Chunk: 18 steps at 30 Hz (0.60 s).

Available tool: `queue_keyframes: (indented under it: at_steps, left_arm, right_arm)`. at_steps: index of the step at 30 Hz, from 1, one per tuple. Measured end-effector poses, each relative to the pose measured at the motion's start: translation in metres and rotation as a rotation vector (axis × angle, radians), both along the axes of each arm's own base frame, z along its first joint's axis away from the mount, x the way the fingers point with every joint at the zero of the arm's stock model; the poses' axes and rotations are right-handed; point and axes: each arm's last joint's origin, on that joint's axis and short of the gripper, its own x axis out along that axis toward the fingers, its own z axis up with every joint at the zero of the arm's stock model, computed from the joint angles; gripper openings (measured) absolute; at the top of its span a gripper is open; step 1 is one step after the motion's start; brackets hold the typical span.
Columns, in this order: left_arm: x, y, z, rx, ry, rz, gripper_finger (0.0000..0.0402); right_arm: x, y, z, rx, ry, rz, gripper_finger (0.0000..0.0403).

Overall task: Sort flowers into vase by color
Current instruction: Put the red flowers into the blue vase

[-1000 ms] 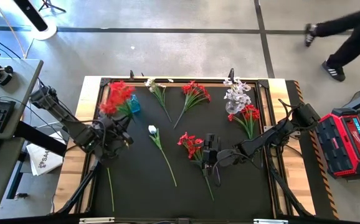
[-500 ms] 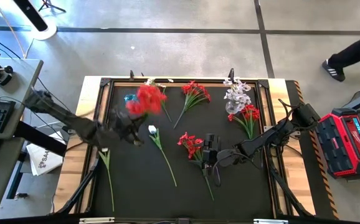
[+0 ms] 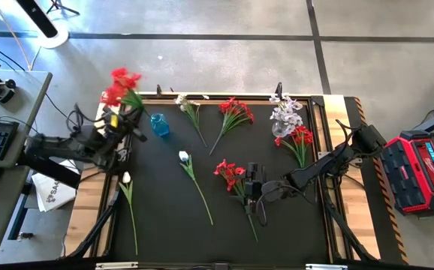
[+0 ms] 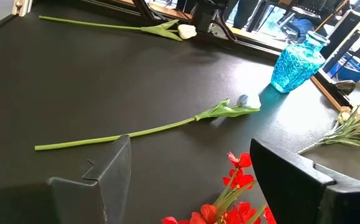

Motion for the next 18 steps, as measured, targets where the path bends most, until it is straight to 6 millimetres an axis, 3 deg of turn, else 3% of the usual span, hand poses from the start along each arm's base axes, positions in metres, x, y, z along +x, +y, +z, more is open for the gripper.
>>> queue_keyframes:
  at_steps: [9,18]
  left_arm:
    - [-0.005,0.01,-0.035,0.05,-0.002,0.033,0.0]
    - [-0.003,0.017,-0.044,0.021,-0.025,0.035,0.0]
  right_arm:
    - [0.0,0.0,0.0,0.002,-0.004,0.0,0.0275]
    - [0.0,0.0,0.0,0.009,-0.005,-0.003,0.0275]
